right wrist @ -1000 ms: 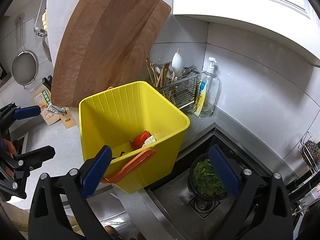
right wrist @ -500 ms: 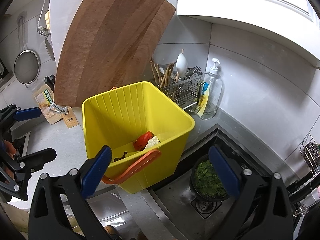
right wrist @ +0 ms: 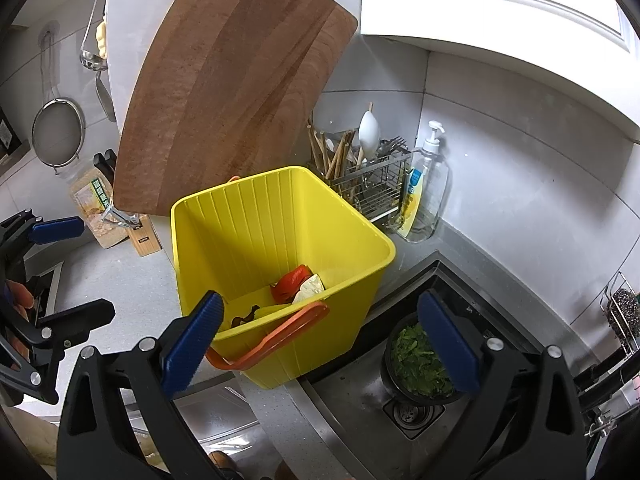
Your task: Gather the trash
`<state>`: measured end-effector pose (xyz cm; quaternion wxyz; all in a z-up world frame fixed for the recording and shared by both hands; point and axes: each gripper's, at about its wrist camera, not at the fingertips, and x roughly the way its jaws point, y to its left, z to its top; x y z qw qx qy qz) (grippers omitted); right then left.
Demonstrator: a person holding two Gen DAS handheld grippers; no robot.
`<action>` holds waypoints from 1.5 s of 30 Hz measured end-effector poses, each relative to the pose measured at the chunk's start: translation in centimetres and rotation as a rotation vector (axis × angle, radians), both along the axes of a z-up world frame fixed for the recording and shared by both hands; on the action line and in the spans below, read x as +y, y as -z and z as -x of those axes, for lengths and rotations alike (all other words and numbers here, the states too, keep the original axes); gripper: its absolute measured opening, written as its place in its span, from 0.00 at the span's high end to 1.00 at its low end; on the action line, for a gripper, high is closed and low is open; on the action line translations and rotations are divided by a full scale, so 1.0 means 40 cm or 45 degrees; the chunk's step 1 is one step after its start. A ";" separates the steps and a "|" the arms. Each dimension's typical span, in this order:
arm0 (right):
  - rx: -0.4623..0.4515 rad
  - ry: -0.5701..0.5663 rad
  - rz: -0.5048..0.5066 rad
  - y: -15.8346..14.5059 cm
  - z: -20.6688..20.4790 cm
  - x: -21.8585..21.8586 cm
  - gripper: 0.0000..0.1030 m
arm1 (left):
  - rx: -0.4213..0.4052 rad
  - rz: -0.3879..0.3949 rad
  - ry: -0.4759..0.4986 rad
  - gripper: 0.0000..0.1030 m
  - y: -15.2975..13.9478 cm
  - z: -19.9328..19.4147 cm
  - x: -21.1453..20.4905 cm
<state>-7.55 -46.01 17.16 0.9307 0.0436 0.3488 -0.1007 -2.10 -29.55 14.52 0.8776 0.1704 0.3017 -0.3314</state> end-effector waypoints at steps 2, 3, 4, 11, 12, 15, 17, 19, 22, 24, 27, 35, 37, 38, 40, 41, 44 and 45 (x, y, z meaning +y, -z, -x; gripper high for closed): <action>0.001 -0.001 0.000 -0.001 0.001 0.001 0.08 | 0.004 0.001 0.001 0.04 0.000 0.001 0.002; 0.000 -0.001 -0.001 -0.002 0.001 0.001 0.08 | 0.006 0.001 -0.001 0.04 -0.001 0.001 0.004; -0.001 -0.003 -0.001 -0.001 0.001 0.001 0.08 | 0.008 0.001 -0.003 0.04 -0.001 0.001 0.005; -0.002 -0.008 0.002 -0.005 0.000 0.006 0.08 | 0.015 0.002 -0.014 0.04 0.001 -0.002 0.009; -0.001 -0.010 0.003 -0.005 -0.001 0.007 0.08 | 0.016 0.002 -0.014 0.04 0.002 -0.002 0.010; 0.001 -0.014 0.006 -0.004 -0.002 0.011 0.08 | 0.012 0.000 -0.014 0.04 0.003 -0.001 0.009; 0.004 -0.017 0.008 -0.004 -0.004 0.013 0.08 | 0.013 0.002 -0.014 0.03 0.004 0.000 0.010; 0.006 -0.018 0.008 -0.002 -0.004 0.013 0.08 | 0.014 0.002 -0.017 0.03 0.003 -0.002 0.007; 0.008 -0.019 0.008 -0.001 -0.004 0.012 0.08 | 0.013 0.002 -0.019 0.04 0.004 -0.003 0.007; 0.010 -0.018 0.008 0.000 -0.003 0.011 0.08 | 0.011 0.001 -0.015 0.04 0.004 -0.004 0.006; 0.008 -0.016 0.006 0.000 -0.003 0.007 0.08 | 0.005 -0.002 -0.010 0.04 0.004 -0.006 0.004; 0.008 -0.020 0.006 0.002 -0.007 0.003 0.08 | 0.003 -0.007 -0.013 0.03 0.006 -0.012 0.000; 0.008 -0.017 0.004 0.001 -0.007 -0.001 0.08 | 0.004 -0.008 -0.010 0.04 0.006 -0.013 -0.001; 0.008 -0.017 0.004 0.001 -0.010 -0.004 0.08 | 0.003 -0.008 -0.011 0.03 0.007 -0.014 -0.001; 0.008 -0.016 0.004 0.001 -0.011 -0.006 0.08 | 0.013 -0.002 -0.027 0.04 0.007 -0.016 0.002; 0.009 -0.015 0.003 0.002 -0.012 -0.007 0.08 | 0.024 0.000 -0.032 0.04 0.008 -0.017 0.003; 0.008 -0.016 0.003 0.002 -0.012 -0.008 0.08 | 0.055 0.004 -0.024 0.04 0.010 -0.024 0.003; 0.009 -0.016 0.003 0.002 -0.013 -0.007 0.08 | 0.062 0.003 -0.015 0.04 0.010 -0.024 0.001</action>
